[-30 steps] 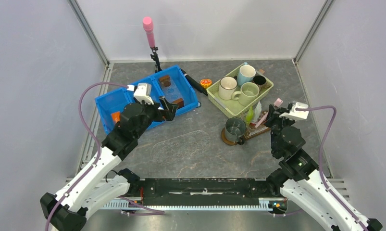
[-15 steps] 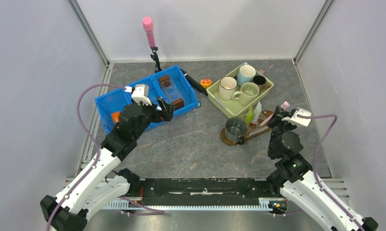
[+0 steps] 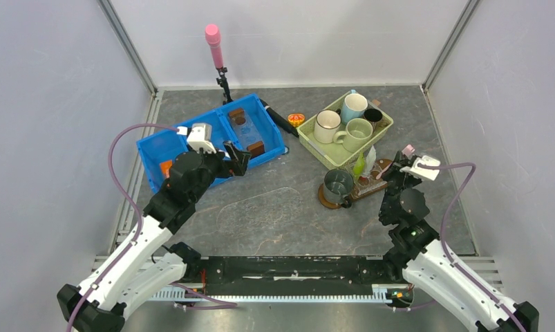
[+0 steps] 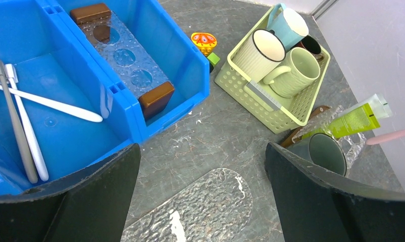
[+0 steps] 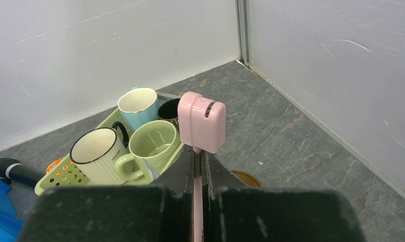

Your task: Prepare toiletry sets of a toothbrush and toothpaste on the tray

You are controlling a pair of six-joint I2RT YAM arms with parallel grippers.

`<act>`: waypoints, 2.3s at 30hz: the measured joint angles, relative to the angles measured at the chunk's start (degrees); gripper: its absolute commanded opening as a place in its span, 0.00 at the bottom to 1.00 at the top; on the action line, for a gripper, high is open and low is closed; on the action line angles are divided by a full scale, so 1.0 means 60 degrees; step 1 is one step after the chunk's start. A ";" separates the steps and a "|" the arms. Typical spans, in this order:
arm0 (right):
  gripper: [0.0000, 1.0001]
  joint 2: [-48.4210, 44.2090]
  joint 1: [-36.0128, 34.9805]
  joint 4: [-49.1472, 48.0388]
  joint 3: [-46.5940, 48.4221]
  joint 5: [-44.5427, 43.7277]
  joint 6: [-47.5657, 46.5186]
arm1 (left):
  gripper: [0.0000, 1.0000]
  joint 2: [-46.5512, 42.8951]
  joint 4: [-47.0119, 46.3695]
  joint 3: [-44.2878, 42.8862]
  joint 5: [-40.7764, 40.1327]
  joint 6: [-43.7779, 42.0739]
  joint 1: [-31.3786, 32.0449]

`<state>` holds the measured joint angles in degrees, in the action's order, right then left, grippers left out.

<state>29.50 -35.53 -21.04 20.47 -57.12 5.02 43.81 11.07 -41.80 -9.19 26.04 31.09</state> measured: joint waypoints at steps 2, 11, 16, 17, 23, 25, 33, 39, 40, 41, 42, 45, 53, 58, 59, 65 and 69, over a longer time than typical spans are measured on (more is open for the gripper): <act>0.00 0.0135 0.0047 -0.0211 -0.0055 0.0004 -0.0102 | 1.00 0.0000 0.0004 0.0000 0.0000 0.0025 -0.0018; 0.00 0.0645 0.0652 -0.0754 -0.0404 0.0459 -0.0189 | 1.00 -0.0036 0.0040 0.0000 -0.0022 0.0029 -0.0025; 0.00 0.0933 0.1173 -0.0994 -0.0696 0.0976 0.0124 | 1.00 -0.0131 0.0240 0.0000 -0.0087 0.0029 -0.0036; 0.00 0.0969 0.1257 -0.1013 -0.0750 0.1053 0.0197 | 1.00 -0.0146 0.0280 0.0000 -0.0120 0.0029 -0.0036; 0.00 0.1155 0.1854 -0.1093 -0.1045 0.1800 0.0816 | 1.00 -0.0331 0.0543 0.0000 -0.0211 0.0029 -0.0036; 0.02 0.1246 0.1985 -0.1111 -0.1067 0.2025 0.0987 | 1.00 -0.0393 0.0572 0.0000 -0.0215 0.0029 -0.0036; 0.11 0.1647 0.2069 -0.1297 -0.1107 0.2517 0.1279 | 1.00 -0.0627 0.0656 0.0000 -0.0244 0.0029 -0.0036; 0.13 0.1971 0.2069 -0.1344 -0.1137 0.2754 0.1388 | 1.00 -0.0841 0.0852 0.0004 -0.0331 0.0029 -0.0036; 0.13 0.2000 0.2073 -0.1344 -0.1140 0.2779 0.1417 | 1.00 -0.0874 0.0878 0.0011 -0.0368 0.0029 -0.0036; 0.15 0.2022 0.2073 -0.1348 -0.1140 0.2805 0.1446 | 1.00 -0.0925 0.0896 0.0029 -0.0393 0.0029 -0.0036; 0.16 0.2036 0.2073 -0.1348 -0.1140 0.2830 0.1457 | 1.00 -0.0965 0.0914 0.0044 -0.0412 0.0033 -0.0036; 0.20 0.2069 0.2076 -0.1348 -0.1140 0.2911 0.1486 | 1.00 -0.1093 0.1005 0.0120 -0.0459 0.0033 -0.0036; 0.25 0.2167 0.2076 -0.1341 -0.1166 0.3027 0.1486 | 1.00 -0.1246 0.1100 0.0160 -0.0463 0.0033 -0.0036; 0.19 0.2178 0.2073 -0.1337 -0.1166 0.3031 0.1490 | 1.00 -0.1308 0.1100 0.0160 -0.0463 0.0033 -0.0036; 0.16 0.2178 0.2076 -0.1337 -0.1169 0.3031 0.1490 | 1.00 -0.1315 0.1100 0.0160 -0.0463 0.0033 -0.0036; 0.03 0.2175 0.2076 -0.1330 -0.1169 0.3027 0.1512 | 1.00 -0.1330 0.1104 0.0160 -0.0463 0.0033 -0.0036; 0.00 0.2167 0.2076 -0.1268 -0.1169 0.3027 0.1512 | 1.00 -0.1341 0.1104 0.0160 -0.0466 0.0033 -0.0036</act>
<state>42.50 -23.07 -28.64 13.45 -38.96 14.09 35.77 17.69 -40.84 -11.99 26.24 30.87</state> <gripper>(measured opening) 0.021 0.993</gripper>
